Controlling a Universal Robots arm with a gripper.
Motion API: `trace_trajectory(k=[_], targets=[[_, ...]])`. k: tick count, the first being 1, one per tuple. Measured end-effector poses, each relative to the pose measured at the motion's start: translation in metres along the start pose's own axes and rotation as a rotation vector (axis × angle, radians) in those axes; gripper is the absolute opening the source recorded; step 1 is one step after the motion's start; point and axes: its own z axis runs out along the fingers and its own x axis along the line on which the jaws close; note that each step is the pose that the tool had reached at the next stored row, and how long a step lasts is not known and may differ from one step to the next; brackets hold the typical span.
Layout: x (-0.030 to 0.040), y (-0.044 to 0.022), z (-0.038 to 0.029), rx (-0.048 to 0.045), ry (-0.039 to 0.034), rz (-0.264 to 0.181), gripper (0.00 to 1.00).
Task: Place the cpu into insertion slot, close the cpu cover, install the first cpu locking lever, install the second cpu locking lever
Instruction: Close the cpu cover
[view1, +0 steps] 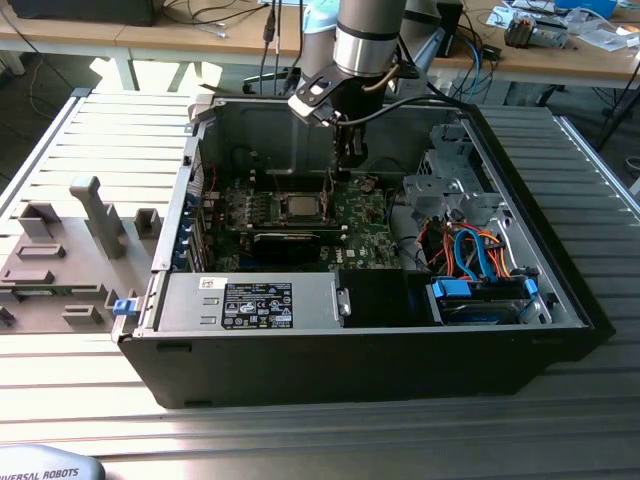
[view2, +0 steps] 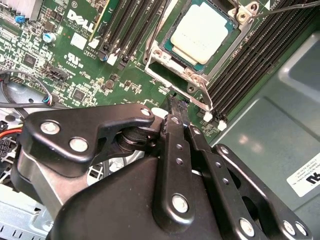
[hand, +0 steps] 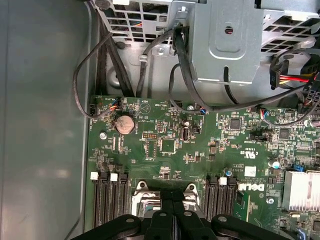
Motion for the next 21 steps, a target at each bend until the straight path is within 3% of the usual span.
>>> trace_trajectory(k=[21], targets=[[0.0005,-0.0048,0.004,0.0,0.0,0.0,0.11]])
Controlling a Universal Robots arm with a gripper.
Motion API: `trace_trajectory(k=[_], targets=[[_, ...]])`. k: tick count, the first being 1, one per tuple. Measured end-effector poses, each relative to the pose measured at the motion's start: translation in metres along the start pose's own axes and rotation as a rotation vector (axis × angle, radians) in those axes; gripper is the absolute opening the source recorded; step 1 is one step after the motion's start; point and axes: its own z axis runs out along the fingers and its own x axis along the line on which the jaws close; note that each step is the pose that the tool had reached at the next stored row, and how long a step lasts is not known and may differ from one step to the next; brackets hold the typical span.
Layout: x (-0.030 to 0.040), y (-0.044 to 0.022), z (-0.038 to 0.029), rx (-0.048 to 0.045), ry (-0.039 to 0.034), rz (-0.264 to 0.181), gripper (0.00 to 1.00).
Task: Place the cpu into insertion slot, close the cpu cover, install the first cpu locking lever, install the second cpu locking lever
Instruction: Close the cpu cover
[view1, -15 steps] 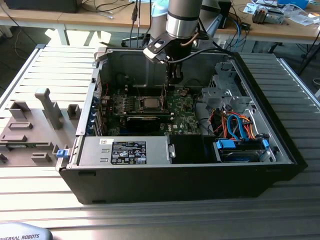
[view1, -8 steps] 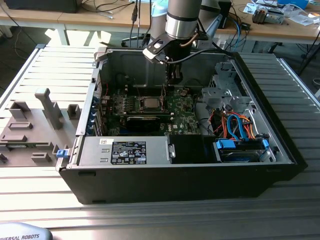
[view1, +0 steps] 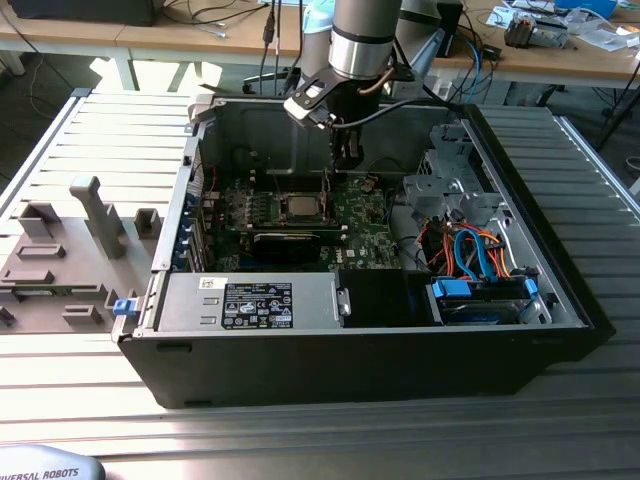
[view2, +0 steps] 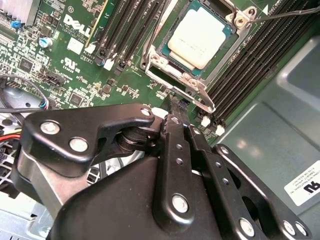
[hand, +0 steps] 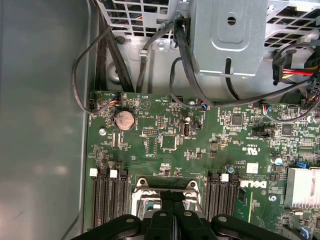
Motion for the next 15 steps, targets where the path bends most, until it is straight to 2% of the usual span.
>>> trace_trajectory(k=[15], targets=[[0.0005,-0.0048,0.0032,0.0,0.0,0.0,0.11]])
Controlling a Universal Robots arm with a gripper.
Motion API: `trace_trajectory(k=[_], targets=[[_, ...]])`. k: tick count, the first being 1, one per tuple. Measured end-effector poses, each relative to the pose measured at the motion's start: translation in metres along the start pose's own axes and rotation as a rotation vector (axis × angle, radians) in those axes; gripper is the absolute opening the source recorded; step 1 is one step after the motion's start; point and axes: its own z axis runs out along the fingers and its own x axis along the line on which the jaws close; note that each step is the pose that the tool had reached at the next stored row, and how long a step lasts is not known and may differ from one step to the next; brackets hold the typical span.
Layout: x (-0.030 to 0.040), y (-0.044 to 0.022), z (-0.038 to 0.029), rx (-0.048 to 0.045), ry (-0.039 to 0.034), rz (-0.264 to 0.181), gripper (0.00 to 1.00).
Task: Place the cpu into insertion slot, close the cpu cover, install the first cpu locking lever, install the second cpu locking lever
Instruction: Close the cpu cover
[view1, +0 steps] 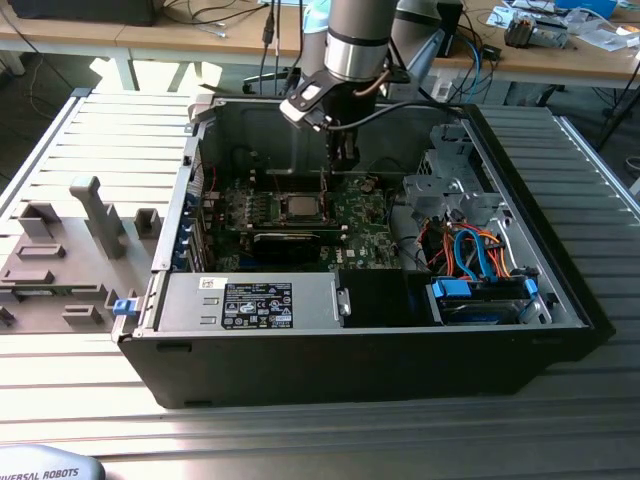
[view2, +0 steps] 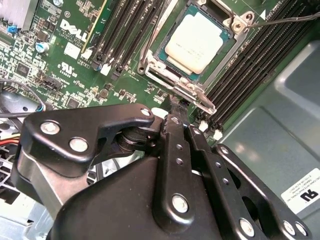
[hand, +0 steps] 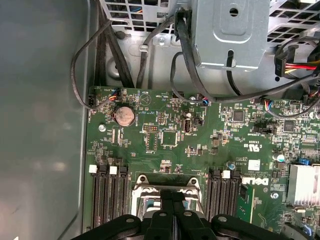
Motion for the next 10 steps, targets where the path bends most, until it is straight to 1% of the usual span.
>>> trace_trajectory(k=[2,5,10], targets=[[0.0001,-0.0011,0.0003,0.0,0.0,0.0,0.11],[0.0004,-0.0045,0.0013,0.0,0.0,0.0,0.11],[0.0006,-0.0073,0.002,0.0,0.0,0.0,0.11]])
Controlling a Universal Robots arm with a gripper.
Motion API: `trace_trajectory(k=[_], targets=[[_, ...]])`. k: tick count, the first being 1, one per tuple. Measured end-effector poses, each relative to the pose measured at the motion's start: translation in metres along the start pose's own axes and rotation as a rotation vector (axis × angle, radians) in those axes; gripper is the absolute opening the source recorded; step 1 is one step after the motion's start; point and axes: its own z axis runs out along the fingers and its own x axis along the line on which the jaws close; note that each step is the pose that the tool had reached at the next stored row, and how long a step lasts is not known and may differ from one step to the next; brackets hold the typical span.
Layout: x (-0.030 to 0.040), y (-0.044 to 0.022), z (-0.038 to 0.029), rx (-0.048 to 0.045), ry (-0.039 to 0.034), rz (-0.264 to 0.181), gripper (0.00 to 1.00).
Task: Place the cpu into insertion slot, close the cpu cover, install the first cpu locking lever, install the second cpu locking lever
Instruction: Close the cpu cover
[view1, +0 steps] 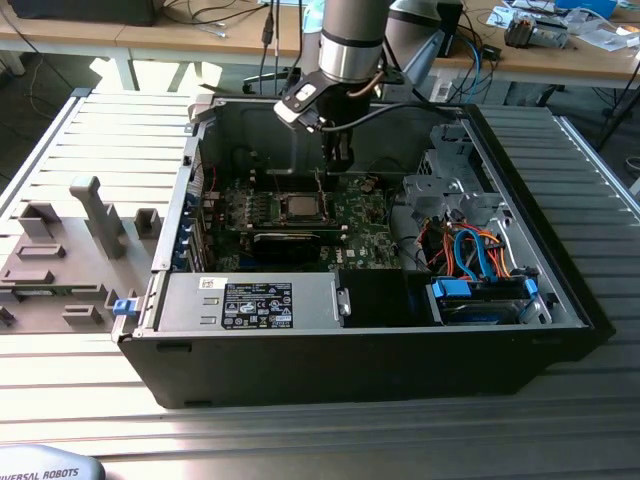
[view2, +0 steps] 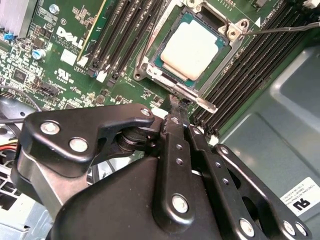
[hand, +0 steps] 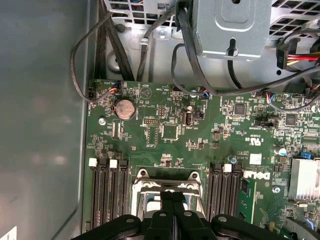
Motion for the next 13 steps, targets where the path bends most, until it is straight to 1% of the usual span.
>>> trace_trajectory(k=[2,7,13], targets=[[0.0002,-0.0019,0.0006,0.0,-0.0001,0.0,0.11],[0.0004,-0.0038,0.0025,0.0,0.0,0.0,0.11],[0.0009,-0.0078,0.0082,-0.0001,0.0,0.0,0.11]])
